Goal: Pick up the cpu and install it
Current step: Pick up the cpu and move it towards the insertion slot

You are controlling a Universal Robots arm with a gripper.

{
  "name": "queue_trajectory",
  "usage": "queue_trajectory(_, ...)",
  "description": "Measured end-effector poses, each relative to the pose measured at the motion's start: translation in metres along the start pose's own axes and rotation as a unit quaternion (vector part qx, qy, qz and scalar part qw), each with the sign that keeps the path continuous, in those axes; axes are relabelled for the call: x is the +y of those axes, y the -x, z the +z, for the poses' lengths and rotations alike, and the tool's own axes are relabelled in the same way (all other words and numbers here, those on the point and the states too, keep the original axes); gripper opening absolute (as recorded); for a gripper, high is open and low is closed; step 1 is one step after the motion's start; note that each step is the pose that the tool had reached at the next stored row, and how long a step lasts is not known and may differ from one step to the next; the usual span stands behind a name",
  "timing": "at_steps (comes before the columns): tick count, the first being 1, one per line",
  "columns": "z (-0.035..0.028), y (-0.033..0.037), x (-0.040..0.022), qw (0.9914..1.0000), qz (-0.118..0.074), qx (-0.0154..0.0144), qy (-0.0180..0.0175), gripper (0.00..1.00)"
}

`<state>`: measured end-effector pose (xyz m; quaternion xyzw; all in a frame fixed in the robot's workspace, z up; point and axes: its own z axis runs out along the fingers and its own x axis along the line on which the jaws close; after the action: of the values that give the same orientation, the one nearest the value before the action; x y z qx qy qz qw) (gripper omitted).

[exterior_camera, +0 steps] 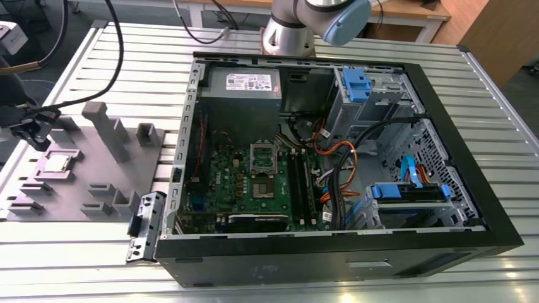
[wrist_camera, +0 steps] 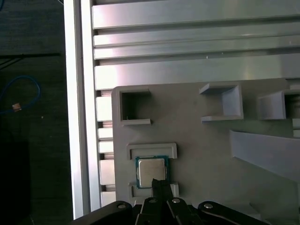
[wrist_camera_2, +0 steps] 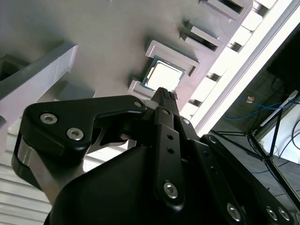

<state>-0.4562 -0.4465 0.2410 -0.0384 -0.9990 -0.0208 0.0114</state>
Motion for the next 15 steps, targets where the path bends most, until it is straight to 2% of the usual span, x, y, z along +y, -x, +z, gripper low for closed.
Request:
queue_trajectory(12, 0.0180, -0.0006, -0.0008, 1.00000, 0.000, 0.0000, 0.0000, 0.11)
queue_trajectory(15, 0.0202, -0.0007, -0.0009, 1.00000, 0.000, 0.0002, -0.0001, 0.11)
